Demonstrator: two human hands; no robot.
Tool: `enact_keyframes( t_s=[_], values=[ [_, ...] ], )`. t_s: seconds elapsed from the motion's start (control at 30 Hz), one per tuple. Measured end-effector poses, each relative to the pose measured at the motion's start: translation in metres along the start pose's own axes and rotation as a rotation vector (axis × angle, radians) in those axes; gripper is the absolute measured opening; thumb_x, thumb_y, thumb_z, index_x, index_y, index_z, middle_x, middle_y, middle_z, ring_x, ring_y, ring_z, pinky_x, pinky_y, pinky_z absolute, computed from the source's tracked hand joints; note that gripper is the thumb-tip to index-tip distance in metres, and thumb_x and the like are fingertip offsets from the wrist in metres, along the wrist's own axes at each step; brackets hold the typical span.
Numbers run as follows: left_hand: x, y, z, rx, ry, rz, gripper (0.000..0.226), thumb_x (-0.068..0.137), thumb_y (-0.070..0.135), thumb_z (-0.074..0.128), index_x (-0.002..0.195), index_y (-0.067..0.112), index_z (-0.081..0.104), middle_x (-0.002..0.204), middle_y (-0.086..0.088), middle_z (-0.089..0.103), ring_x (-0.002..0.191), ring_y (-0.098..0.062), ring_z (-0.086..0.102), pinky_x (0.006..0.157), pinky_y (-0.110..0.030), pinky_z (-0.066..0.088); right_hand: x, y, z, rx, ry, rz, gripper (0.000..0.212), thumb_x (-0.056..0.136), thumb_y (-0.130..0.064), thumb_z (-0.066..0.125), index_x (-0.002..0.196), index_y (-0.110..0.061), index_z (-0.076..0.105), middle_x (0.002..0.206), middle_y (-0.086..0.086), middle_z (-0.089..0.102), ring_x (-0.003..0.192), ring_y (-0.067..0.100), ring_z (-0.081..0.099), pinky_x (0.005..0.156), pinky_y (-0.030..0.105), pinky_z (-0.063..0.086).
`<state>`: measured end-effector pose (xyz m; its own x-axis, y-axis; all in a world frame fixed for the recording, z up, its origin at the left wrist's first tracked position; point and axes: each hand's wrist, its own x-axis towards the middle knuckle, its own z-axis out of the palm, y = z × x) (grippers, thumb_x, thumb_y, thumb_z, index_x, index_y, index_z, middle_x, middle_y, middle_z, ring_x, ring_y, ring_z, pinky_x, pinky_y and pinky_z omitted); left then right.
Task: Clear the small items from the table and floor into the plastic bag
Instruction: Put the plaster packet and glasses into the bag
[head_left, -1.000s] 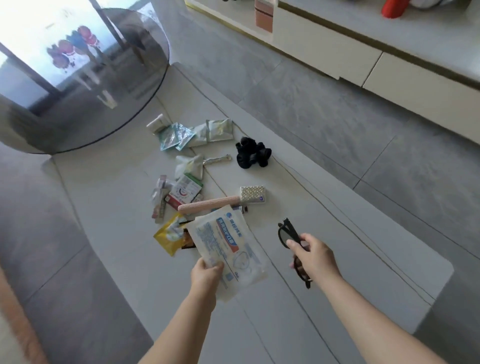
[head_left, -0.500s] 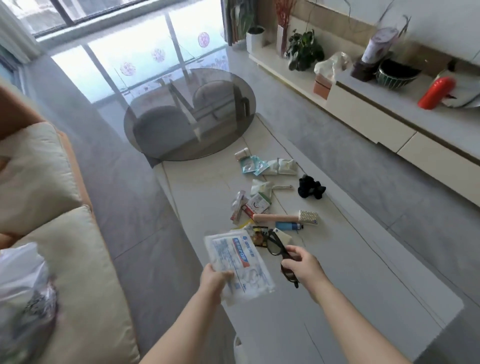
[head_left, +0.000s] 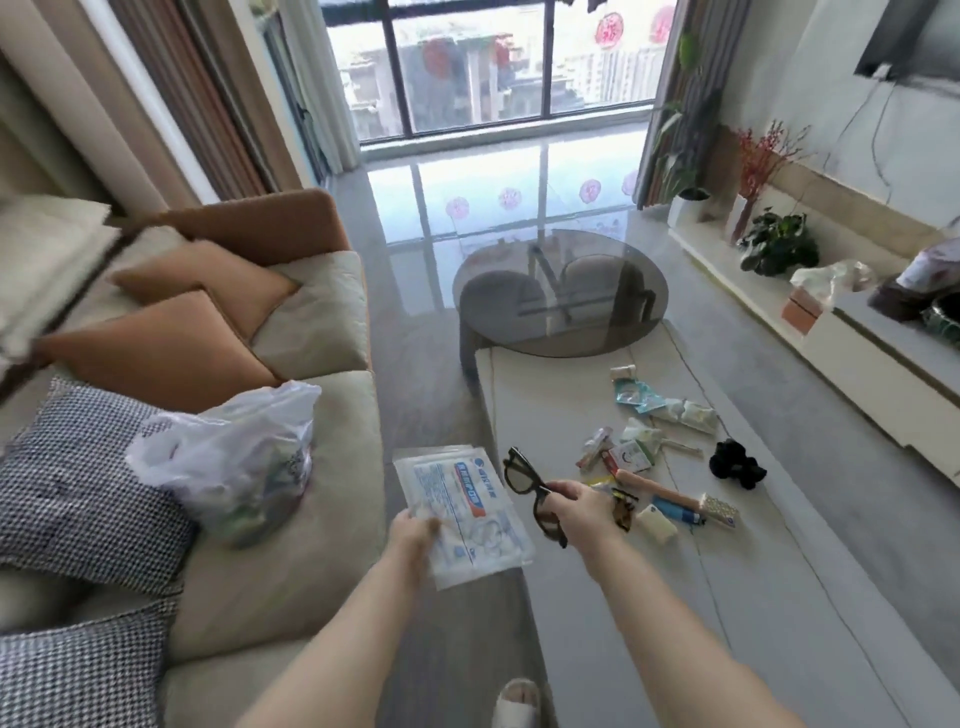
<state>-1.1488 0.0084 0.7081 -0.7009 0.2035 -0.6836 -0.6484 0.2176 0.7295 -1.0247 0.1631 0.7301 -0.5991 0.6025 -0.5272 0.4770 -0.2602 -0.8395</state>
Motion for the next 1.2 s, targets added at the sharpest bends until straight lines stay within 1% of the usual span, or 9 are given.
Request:
enact_keyframes(
  t_s=[0.17, 0.27, 0.4, 0.57, 0.67, 0.8, 0.9, 1.07, 1.2],
  values=[
    [-0.013, 0.028, -0.069, -0.098, 0.082, 0.072, 0.023, 0.092, -0.01, 0.045, 0.112, 0.0, 0.049, 0.106, -0.025, 0.061, 0.09, -0.039, 0.062, 0.076, -0.051, 0.055, -0.018, -0.037, 0.068, -0.133, -0.109, -0.087, 0.028, 0.081, -0.002, 0.057, 0.105, -0.012, 0.066, 0.087, 0.009, 0.067, 0.069, 0.02, 0.059, 0.043, 0.018, 0.038],
    [-0.003, 0.045, -0.109, -0.12, 0.12, 0.091, 0.034, 0.088, -0.011, 0.053, 0.121, -0.003, 0.05, 0.115, -0.026, 0.061, 0.103, -0.044, 0.062, 0.088, -0.059, 0.05, -0.016, -0.06, 0.105, -0.201, -0.167, -0.137, 0.026, 0.08, 0.002, 0.056, 0.097, -0.014, 0.066, 0.083, 0.007, 0.066, 0.067, 0.021, 0.058, 0.048, 0.021, 0.042],
    [0.019, 0.075, -0.168, -0.202, 0.186, 0.122, 0.035, 0.089, -0.012, 0.05, 0.122, 0.0, 0.051, 0.114, -0.024, 0.061, 0.097, -0.04, 0.063, 0.086, -0.058, 0.051, 0.006, -0.096, 0.169, -0.273, -0.223, -0.183, 0.02, 0.08, 0.004, 0.054, 0.081, -0.012, 0.066, 0.066, 0.006, 0.061, 0.057, 0.021, 0.051, 0.049, 0.022, 0.039],
    [0.055, 0.108, -0.252, -0.241, 0.266, 0.098, 0.022, 0.091, -0.005, 0.052, 0.113, -0.005, 0.057, 0.108, -0.026, 0.065, 0.097, -0.041, 0.064, 0.086, -0.057, 0.052, 0.04, -0.129, 0.259, -0.241, -0.255, -0.146, 0.022, 0.082, 0.007, 0.056, 0.078, -0.012, 0.066, 0.064, 0.009, 0.061, 0.05, 0.018, 0.053, 0.044, 0.018, 0.042],
    [0.082, 0.124, -0.298, -0.279, 0.3, 0.103, 0.02, 0.094, 0.001, 0.051, 0.112, -0.001, 0.06, 0.103, -0.021, 0.067, 0.088, -0.037, 0.067, 0.074, -0.047, 0.057, 0.062, -0.134, 0.308, -0.197, -0.289, -0.071, 0.017, 0.085, 0.005, 0.055, 0.092, -0.003, 0.068, 0.069, 0.013, 0.061, 0.054, 0.021, 0.057, 0.051, 0.024, 0.05],
    [0.102, 0.145, -0.348, -0.336, 0.366, 0.104, 0.022, 0.096, 0.005, 0.05, 0.113, -0.002, 0.062, 0.104, -0.021, 0.068, 0.088, -0.036, 0.066, 0.077, -0.048, 0.056, 0.081, -0.142, 0.361, -0.229, -0.289, -0.039, 0.016, 0.092, -0.003, 0.05, 0.087, -0.012, 0.063, 0.074, 0.007, 0.064, 0.052, 0.016, 0.061, 0.044, 0.019, 0.046],
    [0.112, 0.165, -0.378, -0.353, 0.391, 0.127, 0.02, 0.096, 0.007, 0.05, 0.11, 0.001, 0.062, 0.101, -0.018, 0.068, 0.084, -0.033, 0.067, 0.072, -0.045, 0.057, 0.099, -0.159, 0.393, -0.244, -0.267, -0.059, 0.016, 0.093, -0.007, 0.05, 0.084, -0.015, 0.06, 0.077, 0.006, 0.065, 0.046, 0.011, 0.061, 0.04, 0.016, 0.042],
    [0.142, 0.205, -0.409, -0.372, 0.435, 0.18, 0.018, 0.096, 0.008, 0.051, 0.11, 0.006, 0.062, 0.091, -0.011, 0.067, 0.077, -0.025, 0.065, 0.059, -0.033, 0.054, 0.139, -0.192, 0.448, -0.305, -0.307, -0.087, 0.022, 0.092, -0.002, 0.043, 0.085, -0.014, 0.061, 0.075, 0.006, 0.062, 0.056, 0.016, 0.058, 0.043, 0.017, 0.039],
    [0.184, 0.239, -0.413, -0.343, 0.441, 0.167, 0.019, 0.097, 0.009, 0.049, 0.112, 0.005, 0.061, 0.102, -0.014, 0.067, 0.081, -0.026, 0.065, 0.06, -0.034, 0.054, 0.181, -0.206, 0.494, -0.398, -0.355, -0.07, 0.026, 0.092, -0.004, 0.037, 0.088, -0.015, 0.061, 0.08, 0.009, 0.06, 0.064, 0.02, 0.057, 0.048, 0.02, 0.039]
  ],
)
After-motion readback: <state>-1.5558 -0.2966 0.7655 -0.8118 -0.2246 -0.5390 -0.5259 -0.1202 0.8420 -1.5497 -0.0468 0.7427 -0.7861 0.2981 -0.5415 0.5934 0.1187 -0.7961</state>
